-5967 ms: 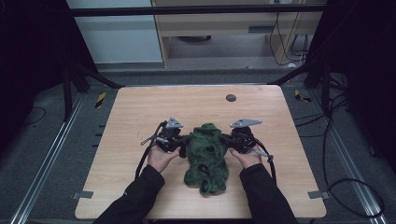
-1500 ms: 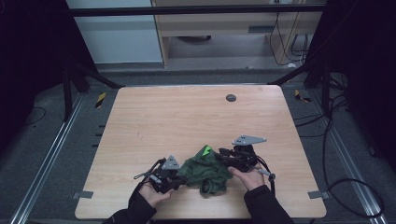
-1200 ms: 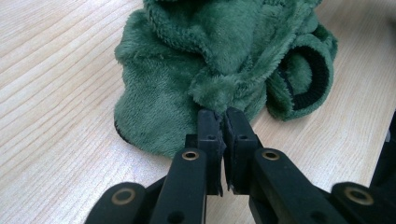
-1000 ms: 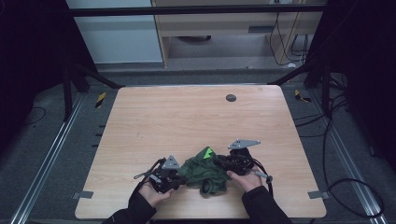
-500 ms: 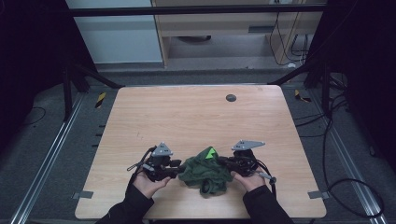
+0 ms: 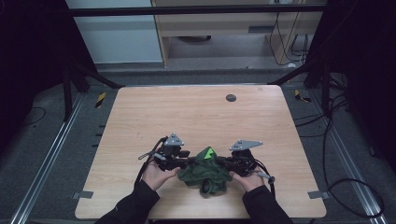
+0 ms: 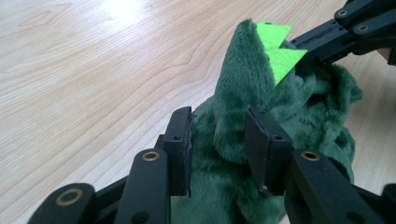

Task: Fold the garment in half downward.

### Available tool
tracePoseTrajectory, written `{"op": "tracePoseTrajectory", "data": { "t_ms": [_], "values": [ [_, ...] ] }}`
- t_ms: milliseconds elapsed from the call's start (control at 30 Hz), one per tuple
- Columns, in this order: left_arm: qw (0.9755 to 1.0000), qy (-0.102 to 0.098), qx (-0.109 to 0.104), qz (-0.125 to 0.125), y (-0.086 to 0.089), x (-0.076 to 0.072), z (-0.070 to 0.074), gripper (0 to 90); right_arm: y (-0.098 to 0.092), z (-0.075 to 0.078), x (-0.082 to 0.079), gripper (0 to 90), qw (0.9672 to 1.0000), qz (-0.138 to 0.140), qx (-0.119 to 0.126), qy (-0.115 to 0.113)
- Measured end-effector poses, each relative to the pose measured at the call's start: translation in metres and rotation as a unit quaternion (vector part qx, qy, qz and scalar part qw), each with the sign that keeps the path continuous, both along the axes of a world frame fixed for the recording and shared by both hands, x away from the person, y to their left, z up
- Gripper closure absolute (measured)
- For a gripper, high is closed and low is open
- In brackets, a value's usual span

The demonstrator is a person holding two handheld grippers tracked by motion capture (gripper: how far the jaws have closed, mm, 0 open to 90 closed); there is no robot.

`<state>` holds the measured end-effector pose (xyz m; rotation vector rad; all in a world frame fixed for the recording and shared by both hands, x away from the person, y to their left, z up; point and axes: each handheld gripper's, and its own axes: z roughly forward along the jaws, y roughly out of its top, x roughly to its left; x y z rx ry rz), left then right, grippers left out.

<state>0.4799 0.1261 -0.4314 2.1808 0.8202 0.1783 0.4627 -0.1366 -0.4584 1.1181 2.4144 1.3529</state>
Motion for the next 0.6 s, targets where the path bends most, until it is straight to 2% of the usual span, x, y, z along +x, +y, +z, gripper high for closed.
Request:
{"op": "tracePoseTrajectory", "data": {
  "t_ms": [167,233,367,433,467,600],
  "values": [
    [0.9999,0.005,0.005,-0.009,-0.008,0.003,-0.004,65.2,0.001,0.000,0.000,88.9,1.0000,0.001,-0.004,0.001],
    [0.9996,0.008,0.021,-0.017,-0.011,0.004,-0.010,68.5,0.001,-0.001,0.000,88.9,1.0000,0.002,-0.005,0.000],
    [0.9993,0.012,0.027,-0.021,-0.015,0.005,-0.014,76.9,0.002,-0.001,0.000,88.9,1.0000,0.003,-0.006,0.000],
    [0.9993,0.012,0.028,-0.022,-0.015,0.004,-0.015,79.9,0.003,-0.001,-0.001,88.9,1.0000,0.003,-0.007,0.000],
    [0.9992,0.012,0.028,-0.025,-0.014,0.004,-0.015,85.2,0.003,-0.001,-0.001,88.8,1.0000,0.003,-0.006,-0.001],
    [0.9993,0.005,0.024,-0.029,-0.013,0.000,-0.010,87.4,0.002,0.001,-0.001,88.8,1.0000,0.003,-0.003,-0.003]
  ]
}}
